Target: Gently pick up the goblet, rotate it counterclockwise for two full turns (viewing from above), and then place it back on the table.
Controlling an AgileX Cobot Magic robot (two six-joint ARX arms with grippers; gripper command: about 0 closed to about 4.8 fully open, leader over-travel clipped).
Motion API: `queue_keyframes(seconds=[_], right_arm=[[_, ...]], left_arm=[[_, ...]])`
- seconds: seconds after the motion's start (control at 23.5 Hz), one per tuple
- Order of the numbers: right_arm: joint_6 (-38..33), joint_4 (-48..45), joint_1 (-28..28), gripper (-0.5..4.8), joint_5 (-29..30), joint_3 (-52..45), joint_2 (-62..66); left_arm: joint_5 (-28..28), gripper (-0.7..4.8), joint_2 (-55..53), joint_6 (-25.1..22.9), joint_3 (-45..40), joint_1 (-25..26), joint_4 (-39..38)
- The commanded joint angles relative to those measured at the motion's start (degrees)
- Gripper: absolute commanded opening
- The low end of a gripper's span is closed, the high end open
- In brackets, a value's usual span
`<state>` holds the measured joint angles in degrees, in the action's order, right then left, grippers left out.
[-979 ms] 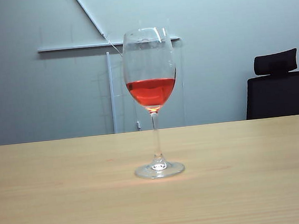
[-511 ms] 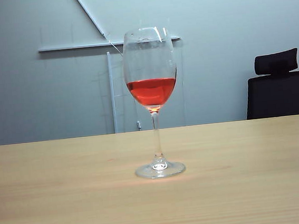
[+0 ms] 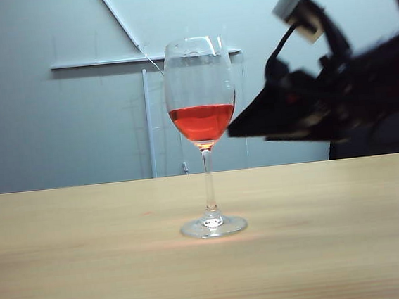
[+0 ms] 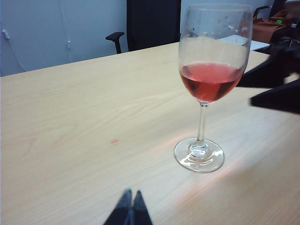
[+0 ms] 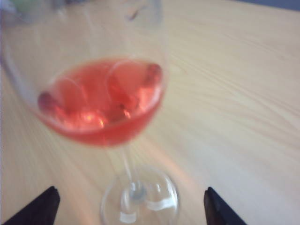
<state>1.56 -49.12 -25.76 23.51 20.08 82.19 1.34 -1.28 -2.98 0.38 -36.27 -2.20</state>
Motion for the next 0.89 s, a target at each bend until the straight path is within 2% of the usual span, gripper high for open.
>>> queue_keyframes(seconds=[0.04, 0.17, 0.3, 0.51, 0.64, 0.89], right_arm=[[-2.93, -19.43, 0.04, 4.20, 2.43, 0.39, 9.31], [-3.08, -26.10, 0.02, 4.18, 6.73, 1.68, 16.41], [-3.28, -26.40, 0.02, 4.18, 10.56, 3.91, 20.46], [-3.69, -26.10, -0.02, 4.17, 10.78, 6.64, 22.69], [-3.67, -23.39, -0.02, 3.84, 11.32, 9.42, 24.09], [-3.67, -22.67, -0.48, 3.75, 11.39, 11.96, 26.16]], left_arm=[[-0.09, -0.05, -0.02, 0.00, 0.13, -0.04, 0.57], [-0.09, -0.05, -0.02, 0.00, 0.13, -0.04, 0.57], [-0.09, -0.05, -0.04, 0.00, 0.13, -0.04, 0.57], [-0.09, -0.05, -0.04, 0.00, 0.13, -0.04, 0.55], [-0.09, -0.05, -0.04, 0.00, 0.13, -0.04, 0.55], [-0.09, -0.05, -0.04, 0.00, 0.13, -0.04, 0.55]])
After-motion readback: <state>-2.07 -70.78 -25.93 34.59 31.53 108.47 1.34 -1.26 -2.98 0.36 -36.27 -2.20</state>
